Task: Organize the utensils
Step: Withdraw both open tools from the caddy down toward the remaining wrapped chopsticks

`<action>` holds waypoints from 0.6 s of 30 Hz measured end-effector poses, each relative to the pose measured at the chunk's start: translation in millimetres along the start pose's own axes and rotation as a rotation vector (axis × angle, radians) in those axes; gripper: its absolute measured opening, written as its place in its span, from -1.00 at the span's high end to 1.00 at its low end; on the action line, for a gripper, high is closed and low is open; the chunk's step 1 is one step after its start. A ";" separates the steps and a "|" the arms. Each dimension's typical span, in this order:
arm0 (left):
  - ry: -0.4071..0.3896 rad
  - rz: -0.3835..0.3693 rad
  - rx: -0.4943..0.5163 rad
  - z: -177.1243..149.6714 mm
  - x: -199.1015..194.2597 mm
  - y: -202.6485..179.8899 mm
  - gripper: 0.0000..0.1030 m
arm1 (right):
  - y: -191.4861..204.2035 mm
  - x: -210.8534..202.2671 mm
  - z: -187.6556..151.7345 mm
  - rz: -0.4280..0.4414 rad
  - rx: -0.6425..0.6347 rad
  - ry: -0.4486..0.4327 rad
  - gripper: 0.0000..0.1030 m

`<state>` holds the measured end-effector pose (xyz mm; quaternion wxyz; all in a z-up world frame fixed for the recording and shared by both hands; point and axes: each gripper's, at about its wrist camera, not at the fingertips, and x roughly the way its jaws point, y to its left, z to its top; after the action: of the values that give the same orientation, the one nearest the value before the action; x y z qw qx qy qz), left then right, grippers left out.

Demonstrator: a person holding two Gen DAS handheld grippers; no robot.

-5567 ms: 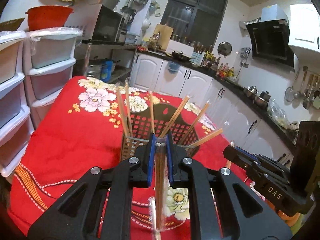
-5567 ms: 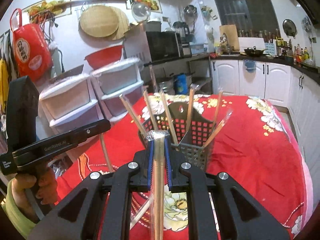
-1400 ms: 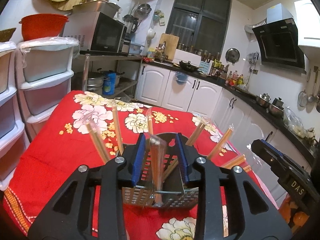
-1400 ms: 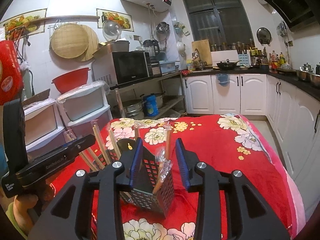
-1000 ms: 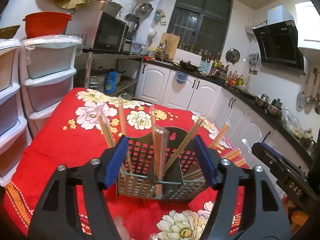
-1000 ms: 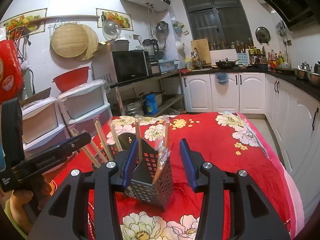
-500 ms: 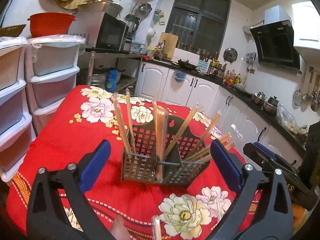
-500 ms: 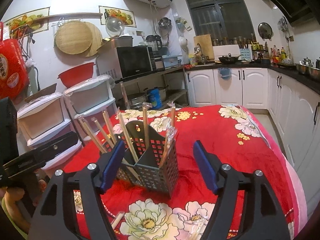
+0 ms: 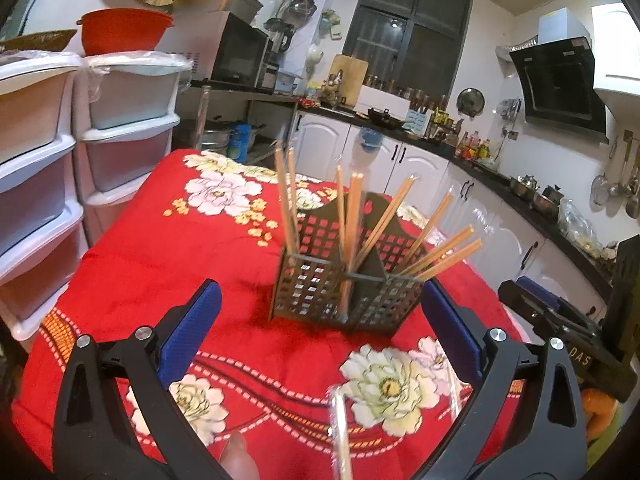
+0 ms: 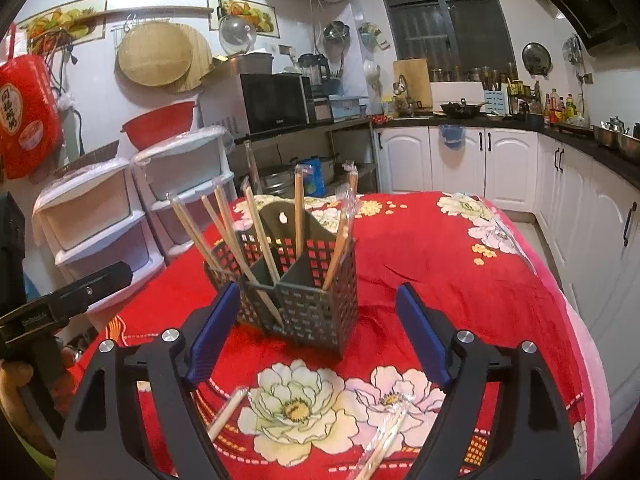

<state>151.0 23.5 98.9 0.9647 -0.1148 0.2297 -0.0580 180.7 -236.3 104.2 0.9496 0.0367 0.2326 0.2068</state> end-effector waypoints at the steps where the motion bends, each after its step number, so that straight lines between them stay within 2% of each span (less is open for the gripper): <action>1: 0.002 0.003 -0.002 -2.3 -0.8 1.6 -0.77 | -0.5 0.1 -1.3 -0.002 0.001 0.004 -0.52; 18: 0.075 0.014 -0.022 -36.7 5.1 11.8 -0.77 | -1.4 -1.2 -36.5 -0.030 -0.002 0.100 -0.53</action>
<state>139.5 26.9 62.0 0.9544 -0.1218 0.2673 -0.0531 163.5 -239.1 72.1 0.9397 0.0216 0.2802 0.1947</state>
